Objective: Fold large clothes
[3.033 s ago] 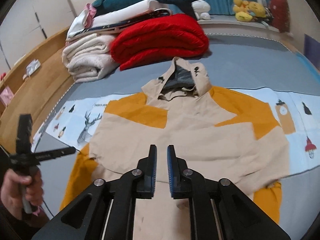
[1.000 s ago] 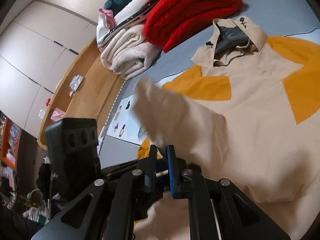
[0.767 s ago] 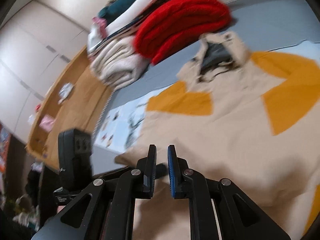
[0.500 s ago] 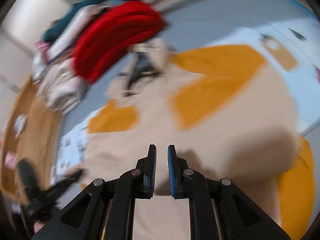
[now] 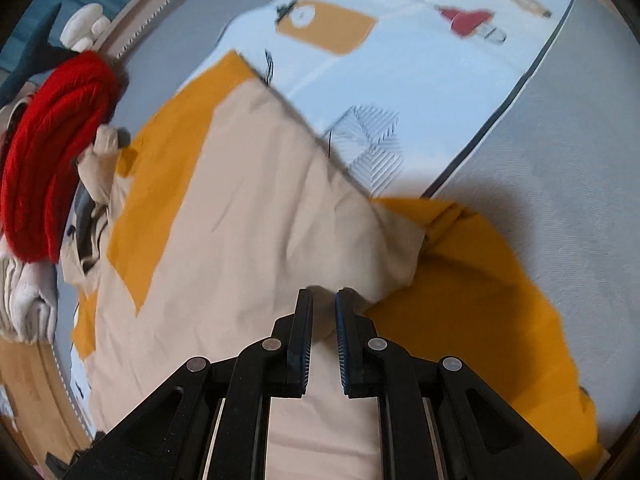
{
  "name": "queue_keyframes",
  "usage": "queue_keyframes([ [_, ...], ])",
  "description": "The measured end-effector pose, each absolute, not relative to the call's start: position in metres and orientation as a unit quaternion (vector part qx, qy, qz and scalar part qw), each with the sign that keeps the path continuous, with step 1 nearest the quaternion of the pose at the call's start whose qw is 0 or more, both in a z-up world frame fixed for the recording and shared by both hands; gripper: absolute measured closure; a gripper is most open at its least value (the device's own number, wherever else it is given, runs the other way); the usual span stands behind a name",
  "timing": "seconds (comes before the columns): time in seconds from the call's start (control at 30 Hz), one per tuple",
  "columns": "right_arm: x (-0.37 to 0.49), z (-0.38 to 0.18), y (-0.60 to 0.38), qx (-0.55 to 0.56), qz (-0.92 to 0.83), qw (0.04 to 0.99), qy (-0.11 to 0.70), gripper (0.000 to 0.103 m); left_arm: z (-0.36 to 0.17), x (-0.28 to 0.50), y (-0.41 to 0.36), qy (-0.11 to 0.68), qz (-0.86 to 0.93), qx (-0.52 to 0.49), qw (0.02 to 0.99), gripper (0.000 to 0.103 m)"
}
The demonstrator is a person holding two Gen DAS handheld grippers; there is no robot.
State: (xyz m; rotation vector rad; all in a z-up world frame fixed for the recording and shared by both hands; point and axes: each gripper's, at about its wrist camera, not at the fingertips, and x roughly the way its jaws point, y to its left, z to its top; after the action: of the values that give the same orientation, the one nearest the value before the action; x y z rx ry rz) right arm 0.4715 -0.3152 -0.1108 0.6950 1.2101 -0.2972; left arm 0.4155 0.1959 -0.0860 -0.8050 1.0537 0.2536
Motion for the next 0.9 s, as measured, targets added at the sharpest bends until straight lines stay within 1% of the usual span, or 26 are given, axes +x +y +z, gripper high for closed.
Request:
queue_keyframes([
  [0.07, 0.472, -0.098, -0.310, 0.309, -0.125, 0.777, 0.533, 0.090, -0.085, 0.415, 0.195, 0.490, 0.133, -0.365, 0.780, 0.097],
  [0.1, 0.473, -0.090, -0.306, 0.303, -0.116, 0.790, 0.520, 0.090, -0.087, 0.416, 0.195, 0.501, 0.147, -0.356, 0.775, 0.090],
  [0.13, 0.474, -0.084, -0.303, 0.297, -0.108, 0.799, 0.511, 0.090, -0.090, 0.415, 0.197, 0.508, 0.161, -0.352, 0.769, 0.087],
  [0.2, 0.477, -0.078, -0.297, 0.289, -0.093, 0.811, 0.501, 0.090, -0.090, 0.409, 0.203, 0.501, 0.188, -0.350, 0.769, 0.085],
  [0.27, 0.483, -0.081, -0.295, 0.278, -0.082, 0.812, 0.507, 0.088, -0.080, 0.408, 0.206, 0.489, 0.218, -0.321, 0.781, 0.087],
  [0.33, 0.487, -0.101, -0.305, 0.276, -0.110, 0.787, 0.541, 0.087, -0.069, 0.409, 0.206, 0.473, 0.224, -0.295, 0.800, 0.088],
  [0.37, 0.484, -0.110, -0.313, 0.286, -0.130, 0.771, 0.554, 0.088, -0.063, 0.411, 0.203, 0.465, 0.217, -0.283, 0.811, 0.088],
  [0.43, 0.477, -0.118, -0.327, 0.308, -0.155, 0.756, 0.556, 0.088, -0.059, 0.416, 0.196, 0.464, 0.190, -0.270, 0.822, 0.088],
  [0.6, 0.478, -0.090, -0.332, 0.240, -0.218, 0.788, 0.523, 0.088, -0.076, 0.431, 0.177, 0.506, 0.122, -0.269, 0.810, 0.087],
  [0.7, 0.471, -0.078, -0.339, 0.242, -0.238, 0.797, 0.500, 0.088, -0.091, 0.434, 0.173, 0.534, 0.123, -0.269, 0.792, 0.087],
  [0.8, 0.472, -0.056, -0.322, 0.228, -0.184, 0.840, 0.457, 0.087, -0.101, 0.432, 0.181, 0.547, 0.137, -0.287, 0.774, 0.087],
  [0.83, 0.476, -0.050, -0.309, 0.219, -0.143, 0.853, 0.452, 0.085, -0.101, 0.432, 0.182, 0.547, 0.141, -0.285, 0.774, 0.087],
  [0.87, 0.482, -0.050, -0.297, 0.216, -0.097, 0.858, 0.456, 0.080, -0.100, 0.431, 0.181, 0.546, 0.142, -0.281, 0.776, 0.087],
  [0.9, 0.485, -0.052, -0.291, 0.217, -0.073, 0.856, 0.463, 0.078, -0.098, 0.430, 0.179, 0.544, 0.143, -0.276, 0.780, 0.087],
])
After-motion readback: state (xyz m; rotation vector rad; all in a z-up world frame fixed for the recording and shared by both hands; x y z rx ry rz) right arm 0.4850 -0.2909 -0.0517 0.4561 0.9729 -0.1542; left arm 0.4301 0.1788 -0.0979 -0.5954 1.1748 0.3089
